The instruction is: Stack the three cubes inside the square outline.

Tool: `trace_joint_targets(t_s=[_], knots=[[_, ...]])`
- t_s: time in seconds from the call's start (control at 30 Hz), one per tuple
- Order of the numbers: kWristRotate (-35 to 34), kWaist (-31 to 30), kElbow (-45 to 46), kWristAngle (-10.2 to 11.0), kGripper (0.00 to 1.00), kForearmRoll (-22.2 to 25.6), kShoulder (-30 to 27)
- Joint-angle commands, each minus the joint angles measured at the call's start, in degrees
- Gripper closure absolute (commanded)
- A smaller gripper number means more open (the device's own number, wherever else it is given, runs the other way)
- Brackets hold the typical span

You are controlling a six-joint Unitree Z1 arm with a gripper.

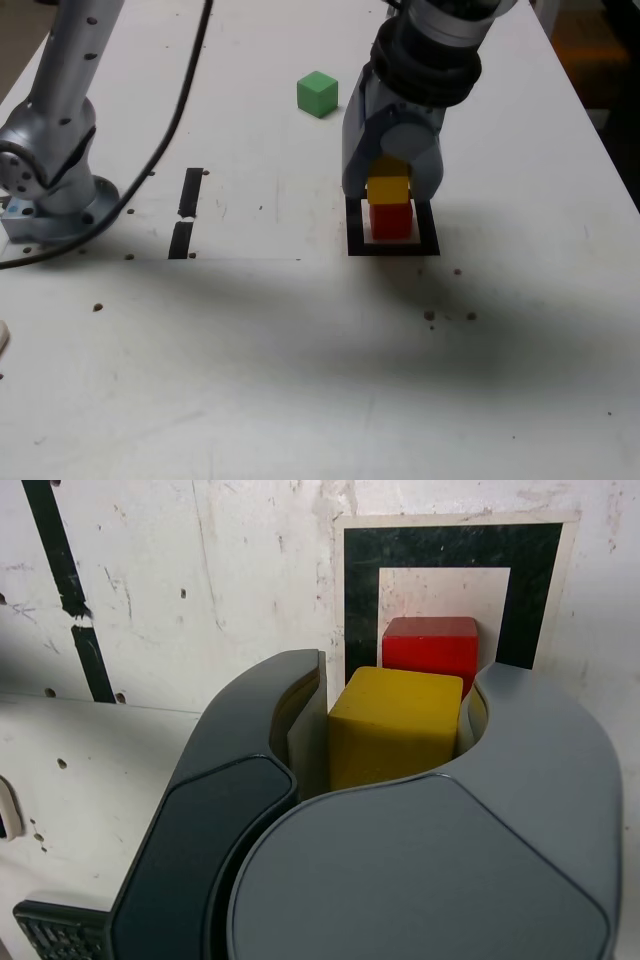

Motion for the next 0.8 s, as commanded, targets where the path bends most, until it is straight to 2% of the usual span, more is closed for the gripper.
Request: trace_joint_targets(t_s=[0.0,0.13,0.33,0.77], knots=[[0.4,0.26,0.18,-0.45,0.8,0.14,-0.34],[0.62,0.5,0.38,-1.21,0.8,-0.24,-0.12],[1.97,1.68,0.39,-0.51,0.8,-0.84,0.59],[2.26,2.53,0.59,-1.3,0.77,-1.34,1.01]])
